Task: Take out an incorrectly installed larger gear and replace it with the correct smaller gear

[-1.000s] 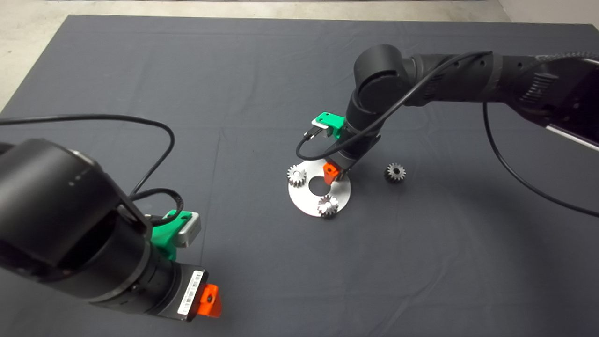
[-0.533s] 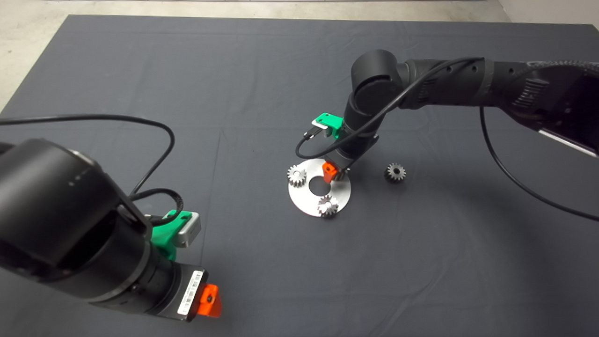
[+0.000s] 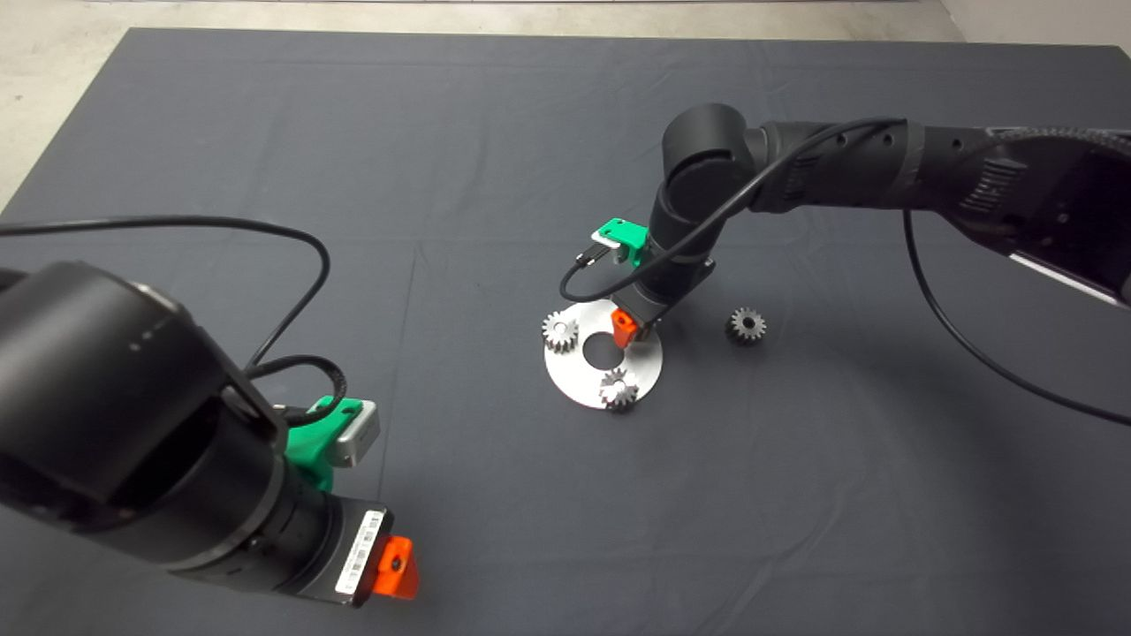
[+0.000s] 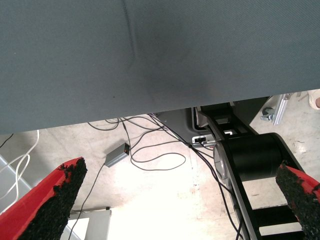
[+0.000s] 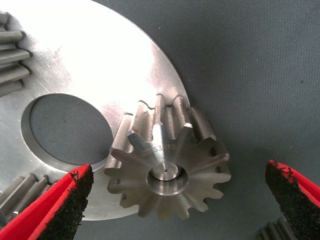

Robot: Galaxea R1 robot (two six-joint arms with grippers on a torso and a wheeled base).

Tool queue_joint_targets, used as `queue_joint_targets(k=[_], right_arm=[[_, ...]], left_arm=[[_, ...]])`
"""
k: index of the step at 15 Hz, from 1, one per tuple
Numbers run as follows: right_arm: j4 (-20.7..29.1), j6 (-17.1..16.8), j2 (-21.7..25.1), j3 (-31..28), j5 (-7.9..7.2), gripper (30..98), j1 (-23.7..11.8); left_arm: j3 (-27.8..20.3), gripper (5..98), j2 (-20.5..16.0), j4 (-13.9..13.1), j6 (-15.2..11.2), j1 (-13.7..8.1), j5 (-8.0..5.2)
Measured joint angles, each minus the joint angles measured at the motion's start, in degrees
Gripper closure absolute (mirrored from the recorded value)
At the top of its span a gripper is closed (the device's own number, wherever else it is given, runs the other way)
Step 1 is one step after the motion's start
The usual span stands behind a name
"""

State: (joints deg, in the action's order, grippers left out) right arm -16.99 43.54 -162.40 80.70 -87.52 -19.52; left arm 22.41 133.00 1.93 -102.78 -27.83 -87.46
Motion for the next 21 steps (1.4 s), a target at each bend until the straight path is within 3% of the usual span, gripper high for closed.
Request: queue_joint_targets(k=[5, 8, 9, 21], right_arm=[[-0.07, 0.0, 0.02, 0.17, 0.0, 48.1, 0.8], [-0.13, 0.0, 0.02, 0.37, 0.0, 48.4, 0.94], [-0.13, 0.0, 0.02, 0.47, 0.0, 52.5, 0.94], [-0.13, 0.0, -0.39, 2.62, 0.2, 52.7, 0.94]], left_arm=[[0.0, 6.0, 0.0, 0.0, 0.0, 0.0, -0.02], [0.0, 6.0, 0.0, 0.0, 0.0, 0.0, 0.0], [0.0, 6.0, 0.0, 0.0, 0.0, 0.0, 0.0], [0.0, 6.0, 0.0, 0.0, 0.0, 0.0, 0.0]])
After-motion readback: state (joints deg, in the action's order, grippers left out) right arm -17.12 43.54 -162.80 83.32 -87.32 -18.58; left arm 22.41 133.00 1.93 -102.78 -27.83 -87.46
